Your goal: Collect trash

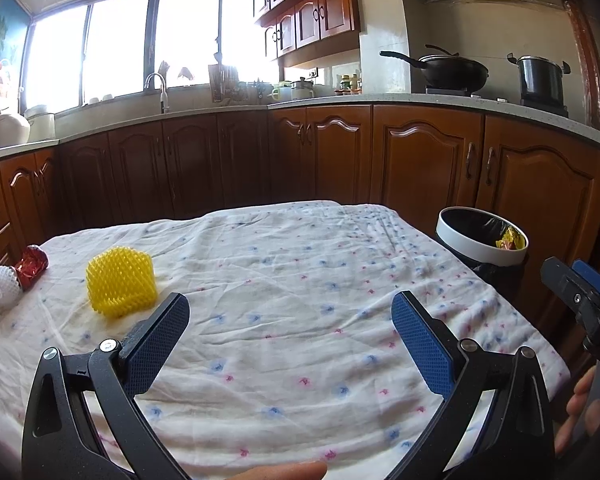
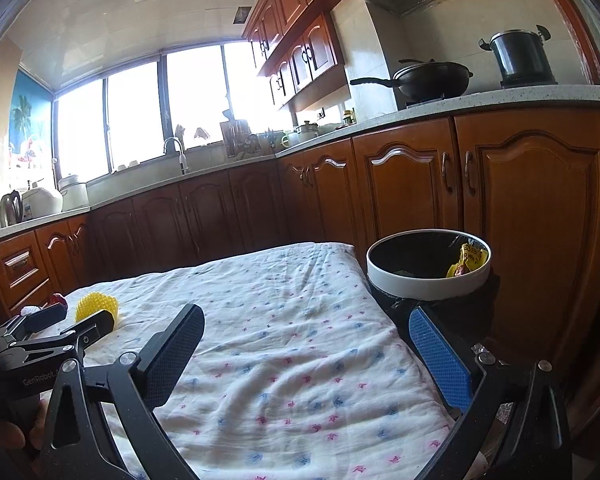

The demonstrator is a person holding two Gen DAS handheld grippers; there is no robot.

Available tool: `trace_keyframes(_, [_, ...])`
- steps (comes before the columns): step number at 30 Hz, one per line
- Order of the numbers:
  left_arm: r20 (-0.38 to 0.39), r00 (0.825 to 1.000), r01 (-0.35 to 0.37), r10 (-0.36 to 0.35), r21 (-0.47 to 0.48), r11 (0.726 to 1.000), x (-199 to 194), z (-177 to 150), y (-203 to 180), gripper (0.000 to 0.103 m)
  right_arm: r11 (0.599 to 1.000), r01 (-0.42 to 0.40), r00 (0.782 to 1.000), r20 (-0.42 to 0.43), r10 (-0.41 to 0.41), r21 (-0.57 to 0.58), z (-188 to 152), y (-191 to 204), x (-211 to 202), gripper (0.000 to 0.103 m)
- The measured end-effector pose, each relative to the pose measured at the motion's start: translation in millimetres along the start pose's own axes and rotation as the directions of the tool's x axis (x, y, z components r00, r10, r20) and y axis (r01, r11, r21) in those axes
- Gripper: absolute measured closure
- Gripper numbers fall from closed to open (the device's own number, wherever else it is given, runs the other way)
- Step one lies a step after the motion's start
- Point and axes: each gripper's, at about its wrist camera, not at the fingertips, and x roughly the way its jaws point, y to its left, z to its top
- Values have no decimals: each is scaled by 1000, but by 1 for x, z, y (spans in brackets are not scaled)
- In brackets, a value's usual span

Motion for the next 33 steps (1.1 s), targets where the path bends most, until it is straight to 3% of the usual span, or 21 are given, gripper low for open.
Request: trace_keyframes(33, [-2, 1000, 5, -5, 5, 1000, 0, -4, -5, 0, 1000, -20, 1000, -2, 20, 17, 0, 2, -2, 0])
